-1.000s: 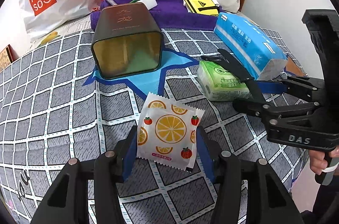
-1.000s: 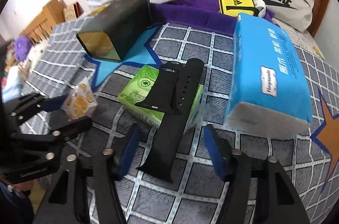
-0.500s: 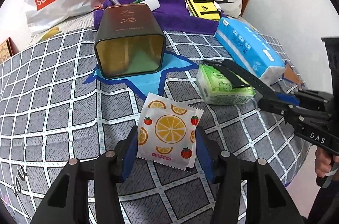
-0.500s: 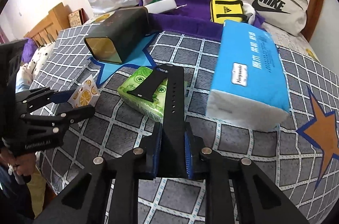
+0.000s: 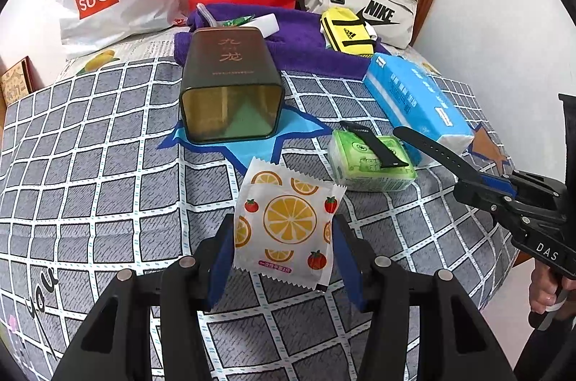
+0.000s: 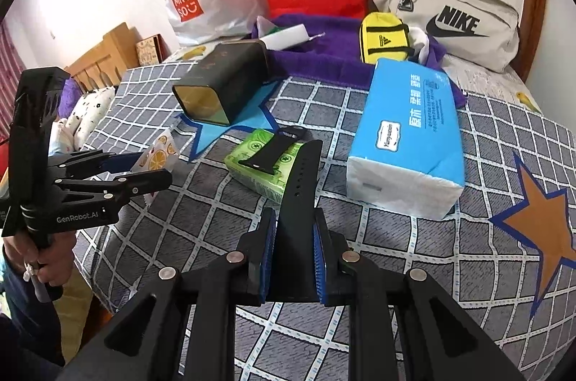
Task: Organize soft objects
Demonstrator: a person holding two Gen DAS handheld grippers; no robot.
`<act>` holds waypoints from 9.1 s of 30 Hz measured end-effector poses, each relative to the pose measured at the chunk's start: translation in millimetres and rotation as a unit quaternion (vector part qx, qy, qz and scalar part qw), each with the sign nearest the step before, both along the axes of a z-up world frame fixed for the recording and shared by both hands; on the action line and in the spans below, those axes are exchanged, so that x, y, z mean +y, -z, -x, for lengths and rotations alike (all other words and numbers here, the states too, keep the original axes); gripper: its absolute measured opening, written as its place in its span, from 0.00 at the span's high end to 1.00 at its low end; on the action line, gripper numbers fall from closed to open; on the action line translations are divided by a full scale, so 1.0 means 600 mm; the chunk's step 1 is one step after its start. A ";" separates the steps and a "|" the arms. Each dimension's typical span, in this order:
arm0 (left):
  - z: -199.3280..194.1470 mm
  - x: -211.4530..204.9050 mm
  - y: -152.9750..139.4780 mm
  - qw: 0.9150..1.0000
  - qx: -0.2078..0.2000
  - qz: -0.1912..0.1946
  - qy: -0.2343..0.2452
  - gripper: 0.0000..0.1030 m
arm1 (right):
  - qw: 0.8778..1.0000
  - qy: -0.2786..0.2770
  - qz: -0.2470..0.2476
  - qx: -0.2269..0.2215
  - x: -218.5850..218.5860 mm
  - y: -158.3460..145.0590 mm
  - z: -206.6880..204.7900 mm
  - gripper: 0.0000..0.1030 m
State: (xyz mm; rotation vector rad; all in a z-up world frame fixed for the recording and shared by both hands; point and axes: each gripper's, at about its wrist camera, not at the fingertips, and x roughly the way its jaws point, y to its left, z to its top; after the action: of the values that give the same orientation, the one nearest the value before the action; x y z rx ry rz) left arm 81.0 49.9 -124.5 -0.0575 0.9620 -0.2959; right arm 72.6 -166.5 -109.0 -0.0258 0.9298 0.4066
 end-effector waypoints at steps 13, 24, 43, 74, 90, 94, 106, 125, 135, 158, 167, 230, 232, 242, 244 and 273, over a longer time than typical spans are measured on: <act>-0.008 0.000 -0.031 1.000 -0.016 0.013 -0.007 0.52 | 1.000 -0.006 -0.001 -0.031 -0.005 -0.036 -0.002 0.81; -0.030 -0.003 -0.061 0.999 -0.031 0.014 -0.018 0.52 | 0.998 -0.007 0.000 -0.057 -0.016 -0.068 -0.033 0.81; -0.143 -0.018 -0.139 0.998 -0.061 -0.007 -0.029 0.52 | 0.996 -0.006 -0.001 -0.088 -0.017 -0.124 -0.149 0.81; -0.476 -0.018 -0.133 0.998 -0.026 -0.012 -0.060 0.52 | 0.998 -0.035 0.035 -0.041 0.042 -0.072 -0.449 0.81; -0.538 -0.009 -0.065 0.998 0.021 -0.014 -0.060 0.52 | 0.995 -0.065 0.075 0.033 0.052 0.017 -0.494 0.81; -0.542 -0.011 -0.056 0.998 0.029 -0.010 -0.058 0.52 | 0.995 -0.066 0.070 0.040 0.050 0.024 -0.501 0.81; -0.545 -0.032 -0.040 0.998 0.046 -0.023 -0.046 0.51 | 0.992 -0.079 0.085 0.056 0.069 0.051 -0.505 0.81; -0.557 -0.022 -0.025 0.995 0.077 -0.016 -0.069 0.37 | 0.995 -0.075 0.059 0.036 0.062 0.015 -0.498 0.55; -0.546 -0.012 -0.059 0.995 0.065 0.012 -0.068 0.28 | 0.995 -0.074 0.064 0.023 0.062 -0.007 -0.487 0.55; -0.318 -0.050 -0.132 0.998 0.041 -0.030 -0.044 0.28 | 0.997 -0.052 0.049 -0.011 0.024 -0.090 -0.303 0.55; -0.171 -0.114 -0.113 0.998 0.024 -0.057 -0.009 0.28 | 1.000 0.009 0.016 0.001 -0.038 -0.074 -0.158 0.55; -0.061 -0.082 -0.035 0.999 0.007 -0.037 0.029 0.81 | 0.997 0.040 -0.036 0.048 -0.045 0.014 -0.034 0.55; -0.054 -0.063 -0.031 0.999 0.006 -0.041 0.017 0.81 | 0.997 0.031 -0.039 0.055 -0.021 0.021 -0.039 0.55; -0.039 0.017 -0.007 1.000 0.017 -0.023 -0.012 0.81 | 0.996 0.046 -0.036 0.063 0.069 0.040 -0.062 0.40; -0.038 0.028 -0.005 1.000 0.018 -0.017 -0.013 0.81 | 0.996 0.061 -0.034 0.063 0.075 0.041 -0.067 0.37; -0.040 0.066 0.025 0.999 0.038 0.029 0.003 0.80 | 0.989 0.137 0.037 0.039 0.145 0.082 -0.138 0.26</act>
State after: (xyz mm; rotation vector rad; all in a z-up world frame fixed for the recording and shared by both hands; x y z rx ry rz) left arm 105.2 89.5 -139.6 -0.1204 1.0294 -0.3287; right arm 155.3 -79.6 -158.3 0.0508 1.0103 0.1195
